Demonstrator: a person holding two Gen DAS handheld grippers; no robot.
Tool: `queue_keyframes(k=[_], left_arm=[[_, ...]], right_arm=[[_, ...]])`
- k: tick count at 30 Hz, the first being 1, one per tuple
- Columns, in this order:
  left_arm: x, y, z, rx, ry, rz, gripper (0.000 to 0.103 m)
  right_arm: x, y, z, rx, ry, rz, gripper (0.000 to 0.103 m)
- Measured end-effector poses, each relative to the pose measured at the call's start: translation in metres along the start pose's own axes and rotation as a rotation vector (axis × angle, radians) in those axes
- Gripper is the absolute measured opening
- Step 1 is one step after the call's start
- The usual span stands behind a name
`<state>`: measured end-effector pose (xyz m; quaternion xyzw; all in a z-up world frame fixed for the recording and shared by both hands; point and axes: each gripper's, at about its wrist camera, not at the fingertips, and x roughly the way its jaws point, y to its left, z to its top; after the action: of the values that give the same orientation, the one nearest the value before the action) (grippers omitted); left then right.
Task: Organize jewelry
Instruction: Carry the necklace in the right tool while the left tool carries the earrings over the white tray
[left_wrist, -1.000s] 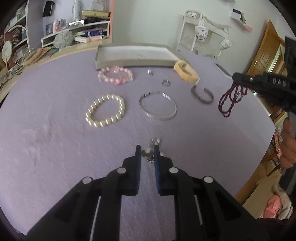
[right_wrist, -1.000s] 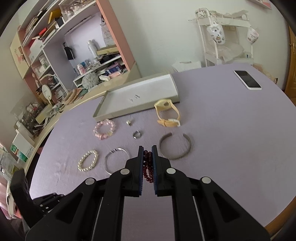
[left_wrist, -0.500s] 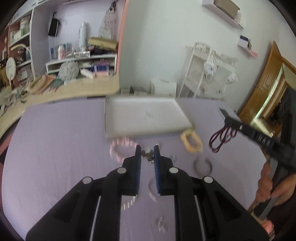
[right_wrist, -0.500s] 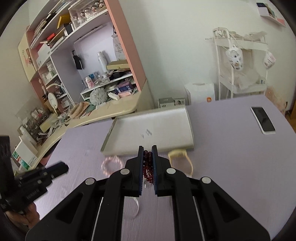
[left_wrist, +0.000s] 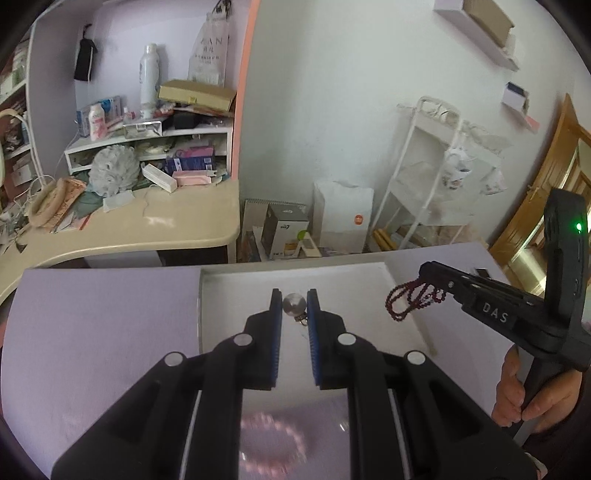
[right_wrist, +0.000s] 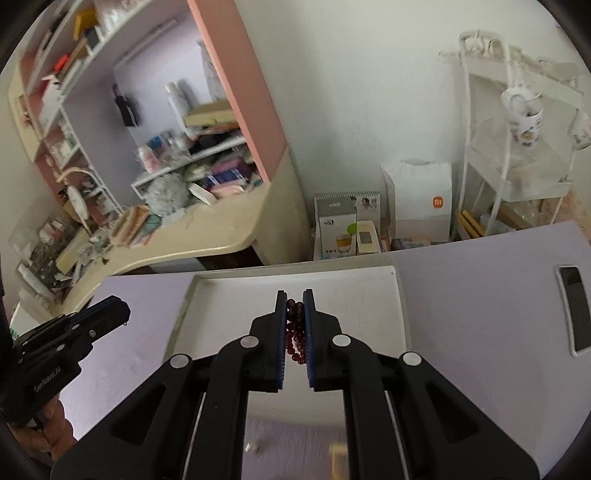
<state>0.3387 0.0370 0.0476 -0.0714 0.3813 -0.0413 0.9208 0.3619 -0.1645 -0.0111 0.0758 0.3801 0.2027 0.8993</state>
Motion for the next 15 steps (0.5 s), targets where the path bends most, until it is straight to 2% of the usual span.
queue_keyframes(k=[7,13,14,15], left_arm=[[0.073,0.024,0.01,-0.035,0.073,0.031,0.014],[0.107,0.036,0.007,-0.044,0.115,0.039,0.014],[0.111,0.037,0.006,-0.046,0.119,0.04,0.014],[0.115,0.039,0.005,-0.048,0.125,0.04,0.014]], right_arm=[[0.077,-0.014,0.005,0.012,0.138,-0.044,0.009],[0.099,-0.021,0.008,0.018,0.164,-0.059,0.01],[0.1,-0.022,0.011,0.021,0.165,-0.061,0.011],[0.098,-0.024,0.011,0.028,0.162,-0.054,0.018]])
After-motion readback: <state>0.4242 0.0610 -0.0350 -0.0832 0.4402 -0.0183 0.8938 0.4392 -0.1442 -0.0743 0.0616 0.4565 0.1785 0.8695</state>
